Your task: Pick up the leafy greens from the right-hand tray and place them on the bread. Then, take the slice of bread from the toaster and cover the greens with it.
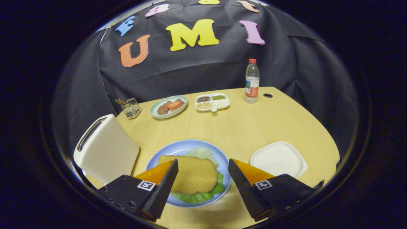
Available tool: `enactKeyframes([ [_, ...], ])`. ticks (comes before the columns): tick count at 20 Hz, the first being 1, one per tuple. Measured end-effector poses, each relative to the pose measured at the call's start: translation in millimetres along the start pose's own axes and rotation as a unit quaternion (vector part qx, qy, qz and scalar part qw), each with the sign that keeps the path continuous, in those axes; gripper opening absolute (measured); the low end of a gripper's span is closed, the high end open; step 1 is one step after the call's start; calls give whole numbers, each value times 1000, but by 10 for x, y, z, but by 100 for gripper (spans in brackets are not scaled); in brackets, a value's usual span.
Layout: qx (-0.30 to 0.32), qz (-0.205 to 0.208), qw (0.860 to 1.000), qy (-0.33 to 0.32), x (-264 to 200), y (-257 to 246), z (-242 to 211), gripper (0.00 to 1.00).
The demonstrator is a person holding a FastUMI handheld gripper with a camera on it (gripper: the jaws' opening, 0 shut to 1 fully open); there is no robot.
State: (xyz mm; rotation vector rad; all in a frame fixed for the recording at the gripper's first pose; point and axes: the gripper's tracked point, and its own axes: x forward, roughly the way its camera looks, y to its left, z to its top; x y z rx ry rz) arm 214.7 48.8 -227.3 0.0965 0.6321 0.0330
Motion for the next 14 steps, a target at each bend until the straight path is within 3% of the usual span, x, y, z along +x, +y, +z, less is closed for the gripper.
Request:
enactKeyframes([
  [14, -70, -7, 986, -152, -1212, 428, 590, 97],
])
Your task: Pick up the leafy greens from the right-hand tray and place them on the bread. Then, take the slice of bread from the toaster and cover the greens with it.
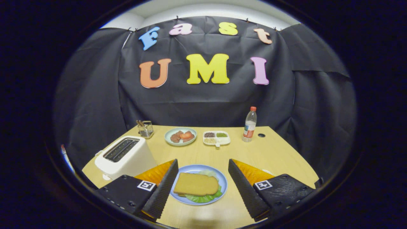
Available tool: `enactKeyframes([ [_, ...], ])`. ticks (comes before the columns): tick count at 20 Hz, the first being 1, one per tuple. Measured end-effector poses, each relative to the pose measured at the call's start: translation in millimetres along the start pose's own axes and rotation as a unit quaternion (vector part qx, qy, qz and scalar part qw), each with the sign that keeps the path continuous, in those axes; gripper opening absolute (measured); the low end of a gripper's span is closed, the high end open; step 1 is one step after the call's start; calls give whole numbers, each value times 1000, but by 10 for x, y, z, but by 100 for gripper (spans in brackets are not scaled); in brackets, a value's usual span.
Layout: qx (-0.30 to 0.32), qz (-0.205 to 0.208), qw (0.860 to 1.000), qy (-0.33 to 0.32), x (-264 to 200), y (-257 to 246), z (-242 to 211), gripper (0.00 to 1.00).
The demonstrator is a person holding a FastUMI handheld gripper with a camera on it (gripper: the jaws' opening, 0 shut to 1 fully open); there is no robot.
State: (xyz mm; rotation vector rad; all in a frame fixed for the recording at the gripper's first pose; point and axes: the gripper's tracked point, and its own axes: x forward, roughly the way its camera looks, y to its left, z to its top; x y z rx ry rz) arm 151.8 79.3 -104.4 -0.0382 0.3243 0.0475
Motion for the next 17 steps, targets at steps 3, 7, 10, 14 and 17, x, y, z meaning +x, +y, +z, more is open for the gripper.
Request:
enactKeyframes([
  [3, -14, -1, 999, -44, -315, 75, 207, 97],
  [7, -21, -8, 994, -107, -709, 87, 390, 96],
  [10, -21, -8, 988, -150, -1001, 68, 462, 96],
  [14, -30, -14, 987, -158, -1266, 18, 430, 96],
  [17, -36, -10, 985, -168, -1382, 45, 410, 96],
])
